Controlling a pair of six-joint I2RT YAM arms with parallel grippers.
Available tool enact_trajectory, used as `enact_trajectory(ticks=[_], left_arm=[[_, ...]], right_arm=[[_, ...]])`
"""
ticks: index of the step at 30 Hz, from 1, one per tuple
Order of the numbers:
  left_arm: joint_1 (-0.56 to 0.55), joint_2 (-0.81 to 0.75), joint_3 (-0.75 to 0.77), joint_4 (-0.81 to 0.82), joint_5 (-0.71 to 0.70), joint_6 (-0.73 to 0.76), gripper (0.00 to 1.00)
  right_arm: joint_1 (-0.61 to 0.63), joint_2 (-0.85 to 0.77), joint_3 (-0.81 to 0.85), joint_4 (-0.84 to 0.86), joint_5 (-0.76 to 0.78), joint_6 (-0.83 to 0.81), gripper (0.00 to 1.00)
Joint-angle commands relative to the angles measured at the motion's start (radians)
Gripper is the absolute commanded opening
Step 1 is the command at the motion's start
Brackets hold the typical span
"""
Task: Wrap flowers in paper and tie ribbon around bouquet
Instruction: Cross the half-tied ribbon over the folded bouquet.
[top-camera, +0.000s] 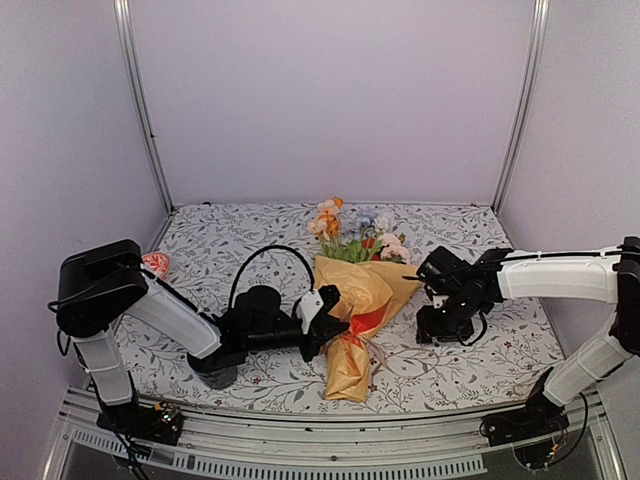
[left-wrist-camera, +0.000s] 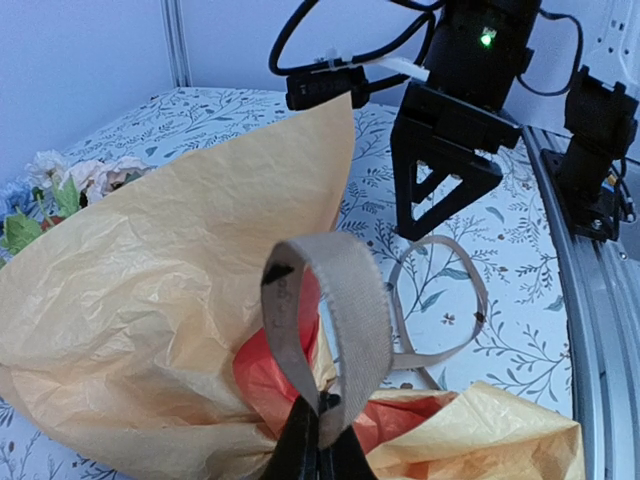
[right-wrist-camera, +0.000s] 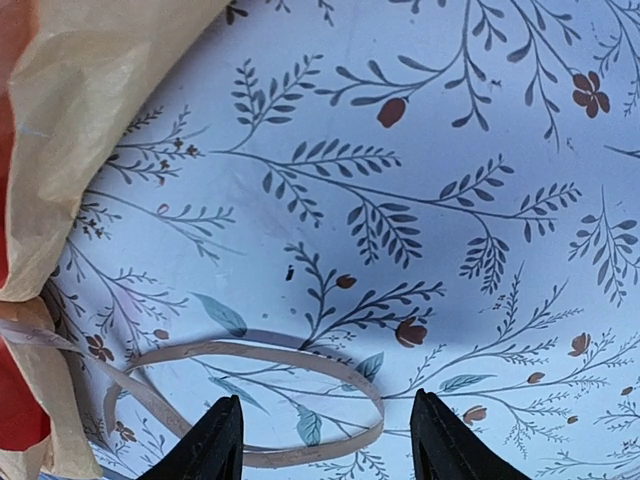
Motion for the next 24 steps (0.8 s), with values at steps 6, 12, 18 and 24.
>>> enact_trajectory(ticks=[6,12,18,24], left_arm=[[-0.025,-0.025,-0.001,-0.027,-0.016,0.032,0.00],[-0.028,-0.039,-0.005,-0.039,-0.028,0.045,0.00],[-0.031,-0.047,-0.016,-0.031,-0.044,0.057,0.00],[-0.036,-0.046,-0.042,0.023,-0.045,0.050,0.00]], right_arm=[[-0.018,0.093,-0.099,0.111,-0.142,-0.036,0.49],[-0.018,0.091,-0.101,0.102,-0.133,-0.041,0.01],[-0.015,-0.116,-0.032,0.076,-0.188,-0.076,0.00],[0.071,-0.229,0.077,0.345,-0.596,-0.212,0.00]])
